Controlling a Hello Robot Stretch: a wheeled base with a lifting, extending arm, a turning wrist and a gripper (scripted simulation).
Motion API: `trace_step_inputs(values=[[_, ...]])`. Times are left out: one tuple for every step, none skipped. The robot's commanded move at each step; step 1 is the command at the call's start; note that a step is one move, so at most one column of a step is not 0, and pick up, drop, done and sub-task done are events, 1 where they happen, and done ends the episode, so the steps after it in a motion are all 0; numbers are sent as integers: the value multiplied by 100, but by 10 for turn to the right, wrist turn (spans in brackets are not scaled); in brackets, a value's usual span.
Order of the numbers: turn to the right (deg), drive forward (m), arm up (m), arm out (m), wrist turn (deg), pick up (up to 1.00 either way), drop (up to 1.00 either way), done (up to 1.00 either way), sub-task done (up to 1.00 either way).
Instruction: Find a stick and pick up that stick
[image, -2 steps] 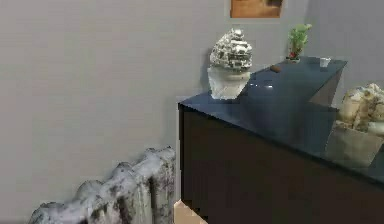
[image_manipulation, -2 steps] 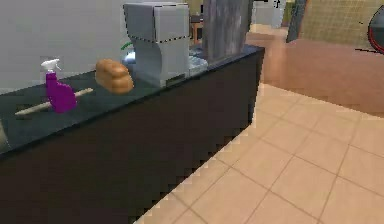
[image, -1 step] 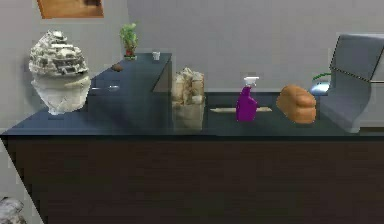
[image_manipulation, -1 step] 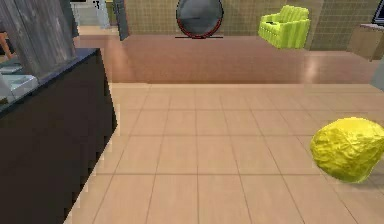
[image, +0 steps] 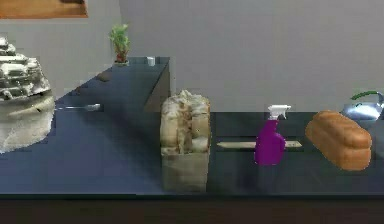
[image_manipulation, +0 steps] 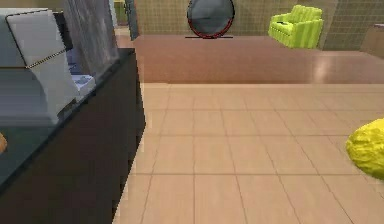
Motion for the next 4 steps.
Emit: trace_step_inputs(values=[[-450,0,0,0,0,0,0,0,0],[-210,0,0,0,0,0,0,0,0],[0,0,50,0,0,0,0,0,0],[0,0,38,0,0,0,0,0,0]])
